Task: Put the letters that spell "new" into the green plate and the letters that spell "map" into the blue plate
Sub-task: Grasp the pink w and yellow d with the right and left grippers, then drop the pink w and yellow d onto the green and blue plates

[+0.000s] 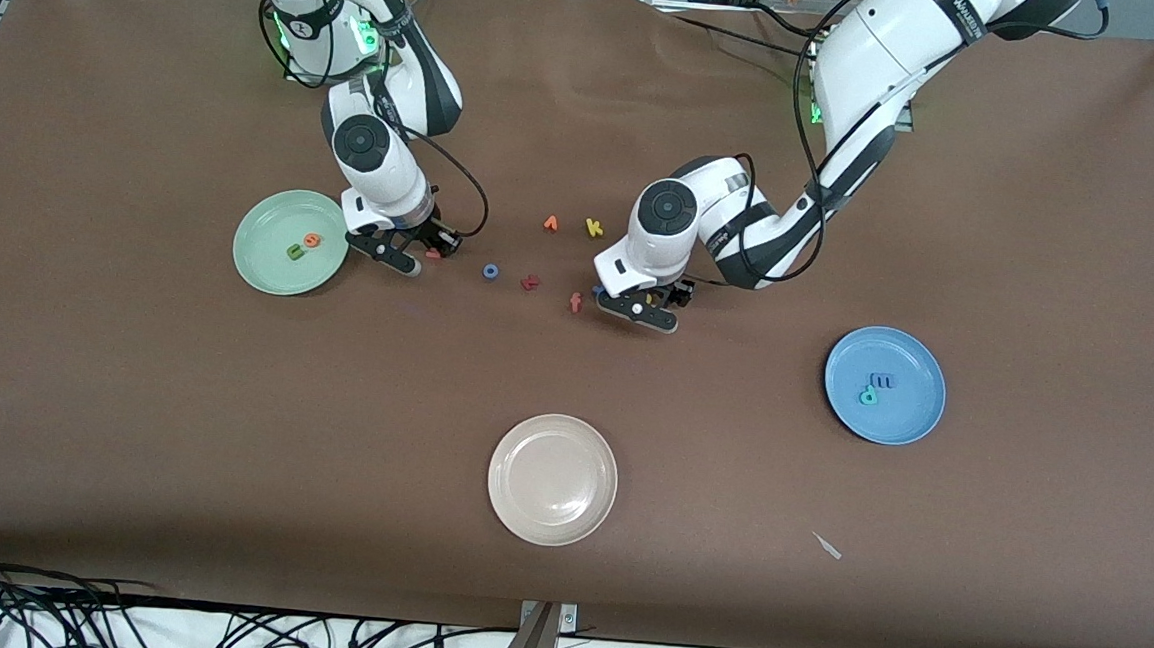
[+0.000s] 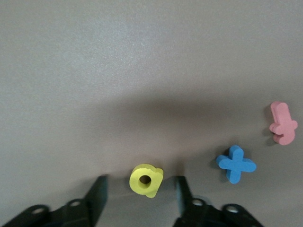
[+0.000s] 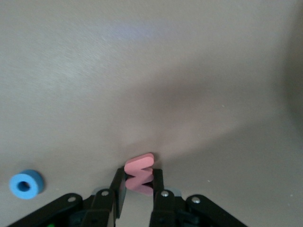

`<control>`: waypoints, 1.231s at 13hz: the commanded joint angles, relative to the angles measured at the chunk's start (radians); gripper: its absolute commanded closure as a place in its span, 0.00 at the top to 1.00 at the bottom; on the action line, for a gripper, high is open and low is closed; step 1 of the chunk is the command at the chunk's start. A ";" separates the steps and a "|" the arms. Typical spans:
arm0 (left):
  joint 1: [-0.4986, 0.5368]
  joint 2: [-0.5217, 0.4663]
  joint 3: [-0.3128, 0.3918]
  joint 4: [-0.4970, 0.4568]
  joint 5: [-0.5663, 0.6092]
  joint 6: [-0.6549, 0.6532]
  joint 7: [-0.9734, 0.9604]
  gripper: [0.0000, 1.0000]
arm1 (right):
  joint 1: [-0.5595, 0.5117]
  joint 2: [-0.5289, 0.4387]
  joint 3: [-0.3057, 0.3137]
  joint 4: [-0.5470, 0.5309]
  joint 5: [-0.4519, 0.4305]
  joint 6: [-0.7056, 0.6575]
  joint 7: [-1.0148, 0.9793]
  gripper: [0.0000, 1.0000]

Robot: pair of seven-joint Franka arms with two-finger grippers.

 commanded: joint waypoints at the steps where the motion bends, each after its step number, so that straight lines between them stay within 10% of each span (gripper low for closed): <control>1: -0.012 0.007 0.010 0.012 0.046 0.007 -0.031 0.50 | -0.005 -0.099 -0.049 -0.004 0.010 -0.076 -0.064 0.17; 9: -0.001 0.006 0.012 0.015 0.045 0.004 -0.031 0.08 | -0.007 -0.196 -0.449 0.093 0.014 -0.486 -0.668 0.18; 16: 0.193 -0.051 -0.040 0.119 -0.096 -0.270 0.197 0.00 | -0.025 -0.171 -0.521 0.088 0.014 -0.491 -0.819 0.19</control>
